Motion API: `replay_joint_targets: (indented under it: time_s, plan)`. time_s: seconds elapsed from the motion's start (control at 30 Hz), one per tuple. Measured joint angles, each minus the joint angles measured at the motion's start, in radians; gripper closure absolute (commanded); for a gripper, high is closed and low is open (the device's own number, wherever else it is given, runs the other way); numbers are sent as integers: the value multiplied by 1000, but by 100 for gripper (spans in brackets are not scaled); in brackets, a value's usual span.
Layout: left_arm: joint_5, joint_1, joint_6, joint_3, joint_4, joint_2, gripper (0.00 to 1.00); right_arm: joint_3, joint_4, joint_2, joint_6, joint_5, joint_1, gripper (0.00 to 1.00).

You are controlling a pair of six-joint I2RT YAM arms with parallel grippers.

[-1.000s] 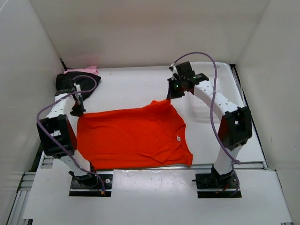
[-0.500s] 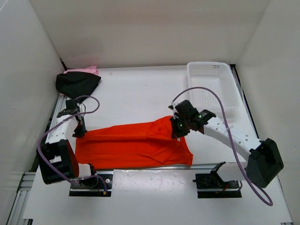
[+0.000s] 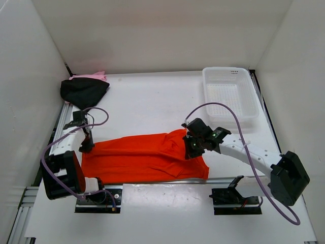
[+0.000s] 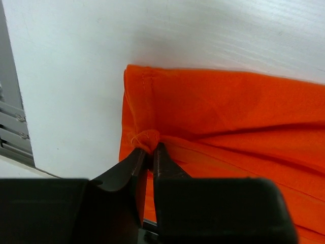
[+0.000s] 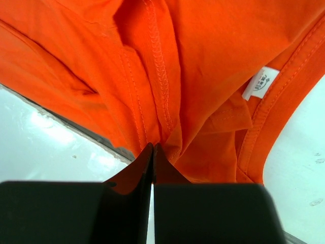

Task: Fold and stack the t-shirts
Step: Fold the other side of the tshirt into a rectangle

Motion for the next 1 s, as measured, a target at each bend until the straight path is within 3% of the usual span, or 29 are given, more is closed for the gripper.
replay_joint_targets:
  time_s: [0.1, 0.13, 0.17, 0.27, 0.5, 0.63, 0.77, 0.9, 1.0]
  plan:
    - [-5, -5, 0, -23, 2, -8, 71, -14, 5, 2, 7, 0, 1, 100]
    - [-7, -7, 0, -31, 3, -13, 55, -14, 7, 4, 8, 0, 1, 100]
    - [-9, -7, 3, -40, 3, -20, 46, -14, 11, 5, 8, 0, 1, 100]
    - [-18, -7, 2, -56, -7, -44, 39, -14, 15, 7, 11, 0, 1, 100]
    - [-51, 12, 1, -61, -104, -149, 41, -14, 14, 10, 11, -1, 1, 100]
    - [53, 25, 1, 46, -241, -186, 43, -14, 11, 31, 10, -5, 1, 100]
    - [118, 21, 0, 144, -212, -180, 51, -14, 3, 59, 10, -5, 1, 100]
    - [64, -7, 0, 146, -104, -52, 62, -9, -14, 74, 3, -3, 1, 100]
    - [24, -26, 0, 119, -25, 105, 63, 4, -31, 83, -2, 0, 1, 100]
